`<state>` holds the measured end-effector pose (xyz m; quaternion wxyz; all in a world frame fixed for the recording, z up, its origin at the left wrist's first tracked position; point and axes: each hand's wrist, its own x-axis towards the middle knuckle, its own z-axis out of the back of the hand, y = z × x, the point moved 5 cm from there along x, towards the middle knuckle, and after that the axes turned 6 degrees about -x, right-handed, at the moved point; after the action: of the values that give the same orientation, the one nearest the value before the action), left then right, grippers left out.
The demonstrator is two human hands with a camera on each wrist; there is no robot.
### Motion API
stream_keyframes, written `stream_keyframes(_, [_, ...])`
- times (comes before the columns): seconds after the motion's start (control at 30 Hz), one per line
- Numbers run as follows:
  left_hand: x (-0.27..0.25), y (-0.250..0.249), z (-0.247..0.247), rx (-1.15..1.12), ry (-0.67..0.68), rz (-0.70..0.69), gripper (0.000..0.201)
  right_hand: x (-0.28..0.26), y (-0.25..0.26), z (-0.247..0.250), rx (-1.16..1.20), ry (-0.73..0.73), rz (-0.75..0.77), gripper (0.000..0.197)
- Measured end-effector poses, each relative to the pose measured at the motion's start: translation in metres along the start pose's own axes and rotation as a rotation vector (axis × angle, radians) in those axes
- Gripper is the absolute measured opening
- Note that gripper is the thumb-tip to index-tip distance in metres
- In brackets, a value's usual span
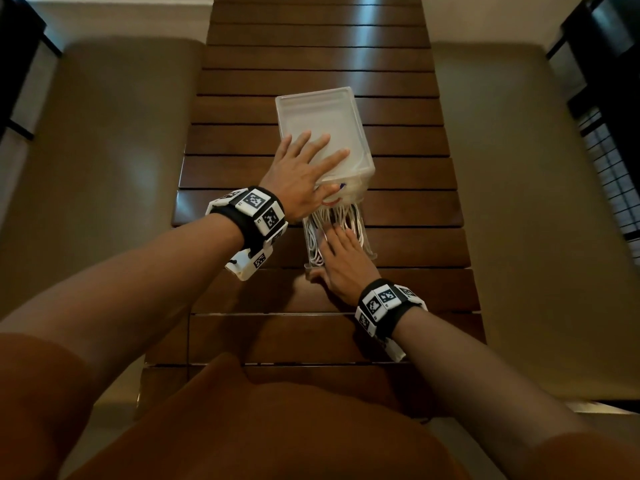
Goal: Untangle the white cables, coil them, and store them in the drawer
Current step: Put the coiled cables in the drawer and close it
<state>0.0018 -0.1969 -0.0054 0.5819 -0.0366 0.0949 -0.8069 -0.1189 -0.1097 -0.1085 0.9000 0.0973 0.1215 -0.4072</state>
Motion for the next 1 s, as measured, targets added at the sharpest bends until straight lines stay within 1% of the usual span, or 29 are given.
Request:
stream_keyframes(0.13, [0.005,0.004,0.003,-0.007,0.012,0.005,0.06,0.003,-0.001,0.007,-0.014,0.01,0.035,0.079])
stream_keyframes(0.23, [0.005,0.004,0.003,-0.012,0.013,0.005,0.06,0.0,-0.005,0.011,-0.037,-0.042,0.042,0.078])
stream_keyframes(0.4, [0.005,0.005,0.003,-0.007,0.021,-0.001,0.06,0.004,-0.014,0.011,-0.032,-0.031,0.139,0.078])
stream_keyframes(0.47, [0.005,0.004,0.002,0.001,0.016,-0.003,0.059,0.004,-0.013,0.011,-0.03,-0.048,0.158,0.079])
stream_keyframes(0.53, [0.004,0.003,0.002,0.01,0.008,0.007,0.059,0.002,-0.013,0.012,-0.071,-0.1,0.13,0.08])
stream_keyframes(0.57, [0.004,0.003,0.003,0.016,0.007,0.01,0.059,0.001,-0.015,0.014,-0.098,-0.141,0.082,0.085])
stream_keyframes(0.63, [0.005,0.002,0.004,0.016,0.006,0.012,0.059,-0.001,-0.02,0.02,-0.089,-0.193,-0.039,0.105])
stream_keyframes(0.67, [0.005,0.003,0.003,0.011,0.008,0.012,0.06,-0.001,-0.023,0.019,-0.065,-0.161,-0.076,0.112])
stream_keyframes(0.73, [0.005,0.004,0.002,0.0,0.013,0.01,0.06,-0.001,-0.026,0.014,-0.023,-0.055,-0.101,0.116])
stream_keyframes(0.87, [0.006,0.005,0.002,-0.006,0.021,0.009,0.06,0.006,-0.031,0.017,-0.005,-0.004,-0.055,0.109])
stream_keyframes(1.0, [0.007,0.004,0.002,-0.016,0.03,0.01,0.06,0.016,-0.037,0.022,-0.061,0.029,-0.022,0.104])
